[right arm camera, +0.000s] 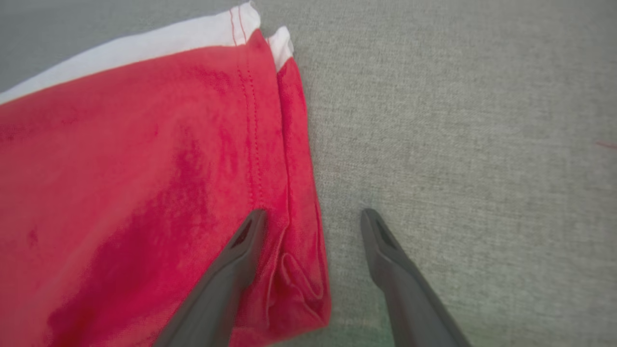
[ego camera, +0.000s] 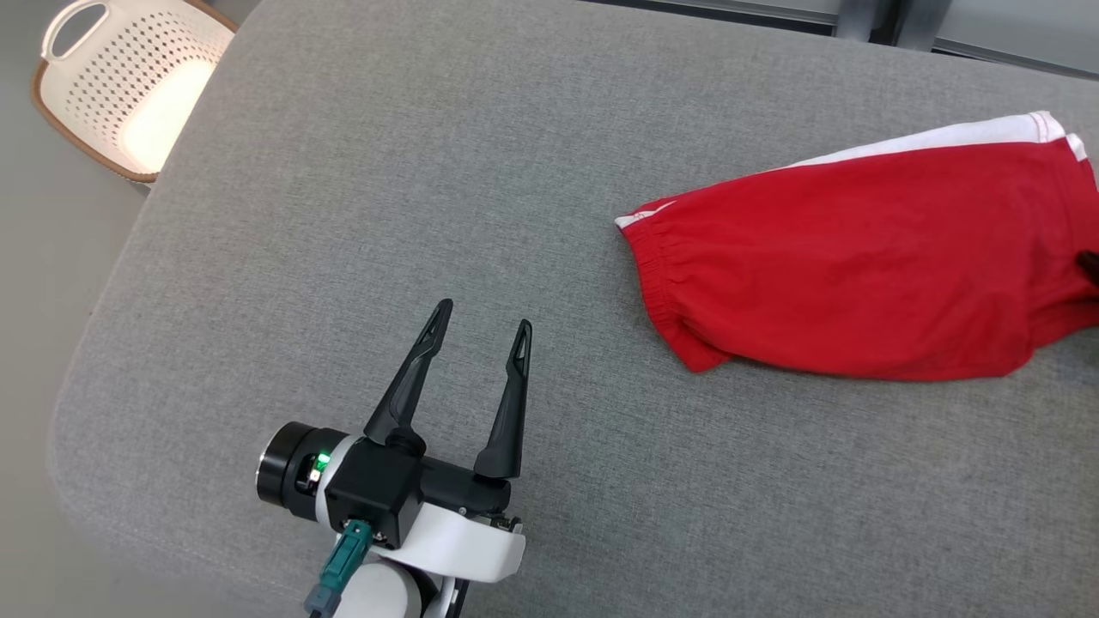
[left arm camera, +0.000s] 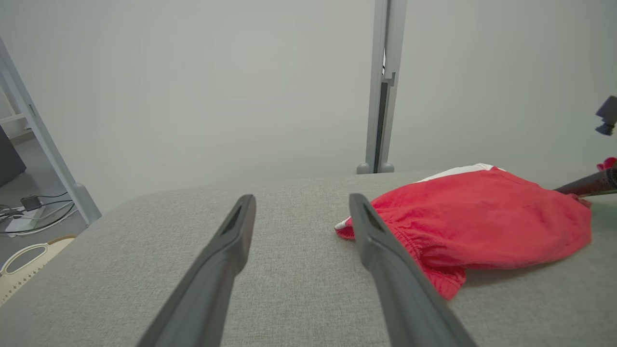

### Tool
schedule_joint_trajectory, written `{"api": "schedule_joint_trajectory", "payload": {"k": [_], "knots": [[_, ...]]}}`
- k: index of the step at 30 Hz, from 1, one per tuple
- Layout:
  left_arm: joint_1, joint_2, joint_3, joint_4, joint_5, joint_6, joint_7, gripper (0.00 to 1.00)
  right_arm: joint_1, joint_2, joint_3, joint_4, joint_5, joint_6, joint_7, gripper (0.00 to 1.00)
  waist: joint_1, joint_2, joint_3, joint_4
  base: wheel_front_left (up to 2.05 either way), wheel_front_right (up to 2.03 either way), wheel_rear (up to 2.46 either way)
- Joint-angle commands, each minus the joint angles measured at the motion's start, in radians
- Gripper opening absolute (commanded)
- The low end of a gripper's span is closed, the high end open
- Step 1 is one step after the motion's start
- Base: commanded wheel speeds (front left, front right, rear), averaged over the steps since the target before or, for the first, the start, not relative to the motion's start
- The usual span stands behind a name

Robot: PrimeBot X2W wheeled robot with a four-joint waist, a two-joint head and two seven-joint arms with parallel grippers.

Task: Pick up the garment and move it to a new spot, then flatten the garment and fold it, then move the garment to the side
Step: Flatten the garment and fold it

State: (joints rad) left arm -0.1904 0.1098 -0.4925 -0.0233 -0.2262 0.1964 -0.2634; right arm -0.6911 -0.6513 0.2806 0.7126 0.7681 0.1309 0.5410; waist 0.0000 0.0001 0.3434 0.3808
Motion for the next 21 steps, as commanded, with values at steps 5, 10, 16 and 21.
{"api": "schedule_joint_trajectory", "payload": {"k": [5, 10, 16, 21], "knots": [[0.019, -0.019, 0.023, 0.007, 0.015, -0.021, -0.001, 1.0, 0.004, 0.031, 0.009, 0.038, -0.004, -0.001, 0.144, 0.79, 0.0, -0.0001, -0.002, 0.011, 0.0, 0.0, 0.0], [0.024, -0.032, 0.044, 0.007, 0.026, -0.046, -0.001, 1.0, 0.048, 0.038, 0.016, -0.042, 0.035, -0.001, 0.173, 0.0, 0.0, -0.0001, -0.004, -0.008, 0.0, 0.0, 0.0], [0.03, -0.041, 0.066, 0.006, 0.043, -0.072, -0.001, 1.0, 0.097, -0.01, -0.001, -0.178, 0.078, -0.001, 0.101, 0.0, 0.0, -0.0001, -0.008, -0.056, 0.0, 0.0, 0.0], [0.041, -0.042, 0.08, 0.009, 0.059, -0.089, -0.001, 1.0, 0.154, -0.056, -0.023, -0.26, 0.106, -0.001, 0.068, 0.0, 0.0, -0.0001, -0.022, -0.112, 0.0, 0.0, 0.0]]}}
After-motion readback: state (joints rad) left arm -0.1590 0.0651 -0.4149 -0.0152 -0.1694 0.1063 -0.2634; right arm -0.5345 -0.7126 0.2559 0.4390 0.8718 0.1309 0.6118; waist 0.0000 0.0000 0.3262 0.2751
